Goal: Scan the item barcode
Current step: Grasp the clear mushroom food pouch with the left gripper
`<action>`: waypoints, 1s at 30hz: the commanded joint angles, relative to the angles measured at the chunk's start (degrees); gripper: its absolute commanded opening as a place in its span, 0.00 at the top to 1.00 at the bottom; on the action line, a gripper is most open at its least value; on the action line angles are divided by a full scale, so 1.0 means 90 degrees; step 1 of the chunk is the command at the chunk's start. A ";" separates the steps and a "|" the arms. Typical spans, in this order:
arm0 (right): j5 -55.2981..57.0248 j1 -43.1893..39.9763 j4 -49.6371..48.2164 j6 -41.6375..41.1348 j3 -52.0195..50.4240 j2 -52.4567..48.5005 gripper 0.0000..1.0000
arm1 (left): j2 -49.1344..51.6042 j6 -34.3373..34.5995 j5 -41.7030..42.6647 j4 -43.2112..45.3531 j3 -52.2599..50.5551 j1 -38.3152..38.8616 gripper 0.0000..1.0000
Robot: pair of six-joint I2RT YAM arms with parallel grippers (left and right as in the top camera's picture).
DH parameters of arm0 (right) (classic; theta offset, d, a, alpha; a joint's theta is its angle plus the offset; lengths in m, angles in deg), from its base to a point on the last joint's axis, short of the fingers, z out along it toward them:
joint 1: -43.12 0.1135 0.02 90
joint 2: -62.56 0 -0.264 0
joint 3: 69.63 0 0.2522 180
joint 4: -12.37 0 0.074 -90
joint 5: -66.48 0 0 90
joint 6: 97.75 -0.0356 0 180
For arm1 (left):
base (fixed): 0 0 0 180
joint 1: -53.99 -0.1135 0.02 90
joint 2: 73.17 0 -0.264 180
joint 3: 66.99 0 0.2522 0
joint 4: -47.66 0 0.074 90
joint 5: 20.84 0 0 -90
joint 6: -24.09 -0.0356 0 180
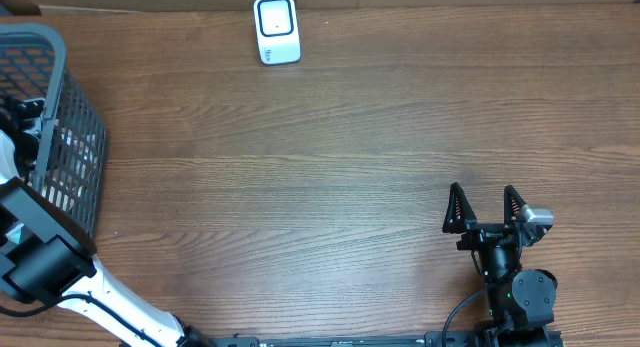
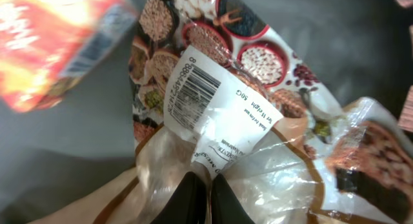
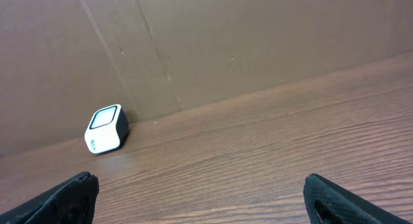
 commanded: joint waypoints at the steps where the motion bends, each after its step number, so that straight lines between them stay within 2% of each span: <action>1: 0.0017 -0.0041 -0.0027 0.0007 -0.0068 0.0051 0.00 | 0.0107 0.0772 -0.0481 -0.0345 0.0726 -0.0036 0.96; 9: 0.0017 -0.0041 -0.0027 0.0007 -0.0068 0.0051 0.00 | 0.0107 0.1868 -0.0933 -0.1236 0.2028 -0.0039 0.96; 18: 0.0017 -0.0041 -0.0027 0.0007 -0.0068 0.0051 0.00 | 0.0158 0.2460 -0.0933 -0.1659 0.2062 -0.0039 0.96; 19: 0.0017 -0.0041 -0.0027 0.0007 -0.0068 0.0051 0.00 | 0.0160 0.2458 -0.0933 -0.1654 0.1989 -0.0039 0.89; 21: 0.0017 -0.0041 -0.0027 0.0007 -0.0068 0.0051 0.00 | 0.0163 0.2443 -0.0930 -0.1496 0.1717 -0.0039 0.54; 23: 0.0017 -0.0041 -0.0027 0.0007 -0.0068 0.0051 0.00 | 0.0163 0.2407 -0.0928 -0.1302 0.1377 -0.0039 0.27; 26: 0.0017 -0.0041 -0.0027 0.0007 -0.0068 0.0051 0.00 | 0.0163 0.2171 -0.0911 -0.0959 0.0855 -0.0039 0.06; 30: 0.0017 -0.0041 -0.0027 0.0007 -0.0068 0.0051 0.00 | 0.0163 0.1637 -0.0903 -0.0520 0.0313 -0.0036 0.00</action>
